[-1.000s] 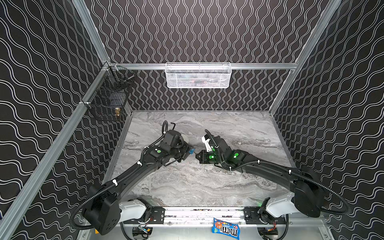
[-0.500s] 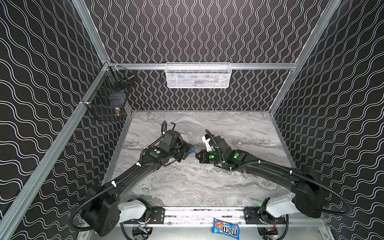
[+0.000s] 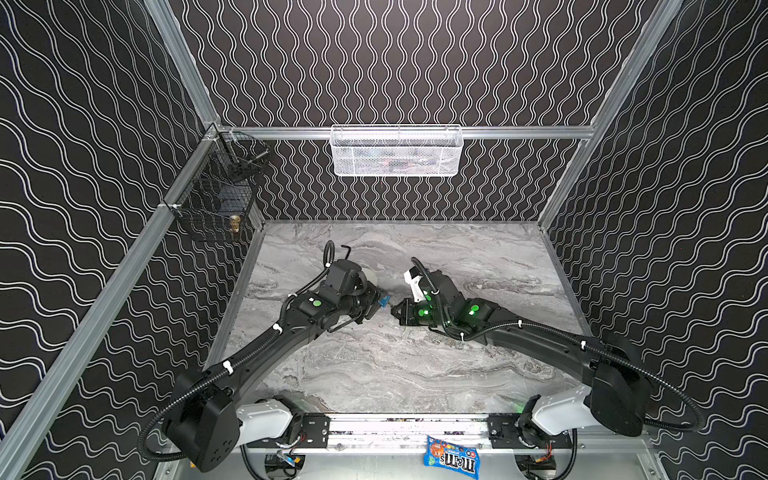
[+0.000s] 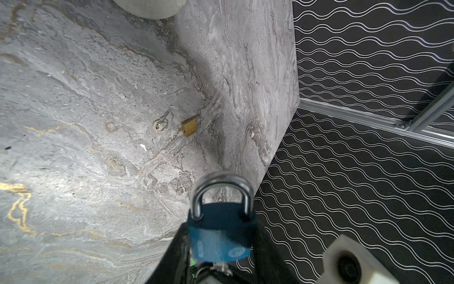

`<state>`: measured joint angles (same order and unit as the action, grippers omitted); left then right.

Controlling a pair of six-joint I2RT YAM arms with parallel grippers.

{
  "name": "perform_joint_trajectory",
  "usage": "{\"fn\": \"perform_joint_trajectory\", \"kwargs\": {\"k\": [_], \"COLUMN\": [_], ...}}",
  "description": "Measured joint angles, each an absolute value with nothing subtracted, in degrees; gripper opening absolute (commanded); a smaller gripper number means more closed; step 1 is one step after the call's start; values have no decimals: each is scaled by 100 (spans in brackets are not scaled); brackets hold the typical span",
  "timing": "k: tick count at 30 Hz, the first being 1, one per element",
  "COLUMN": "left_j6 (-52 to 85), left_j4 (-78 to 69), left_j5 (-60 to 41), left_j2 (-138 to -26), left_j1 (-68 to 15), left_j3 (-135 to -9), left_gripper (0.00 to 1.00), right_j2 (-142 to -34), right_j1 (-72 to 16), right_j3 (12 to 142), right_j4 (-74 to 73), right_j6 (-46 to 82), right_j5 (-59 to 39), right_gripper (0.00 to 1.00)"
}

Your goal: Unlock with the key

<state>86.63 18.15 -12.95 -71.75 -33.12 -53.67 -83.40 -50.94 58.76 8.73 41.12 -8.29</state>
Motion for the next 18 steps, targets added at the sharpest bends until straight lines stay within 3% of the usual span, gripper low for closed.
{"fn": "perform_joint_trajectory", "kwargs": {"k": [18], "left_j6": [8530], "left_j4": [2058], "left_j5": [-1120], "left_j2": [-7166], "left_j1": [-3317], "left_j3": [-5446], "left_gripper": [2], "right_j2": [-8521], "right_j1": [-5109], "right_j3": [6042], "right_j4": [937], "right_j6": [4298], "right_j5": [-886], "right_gripper": [0]}}
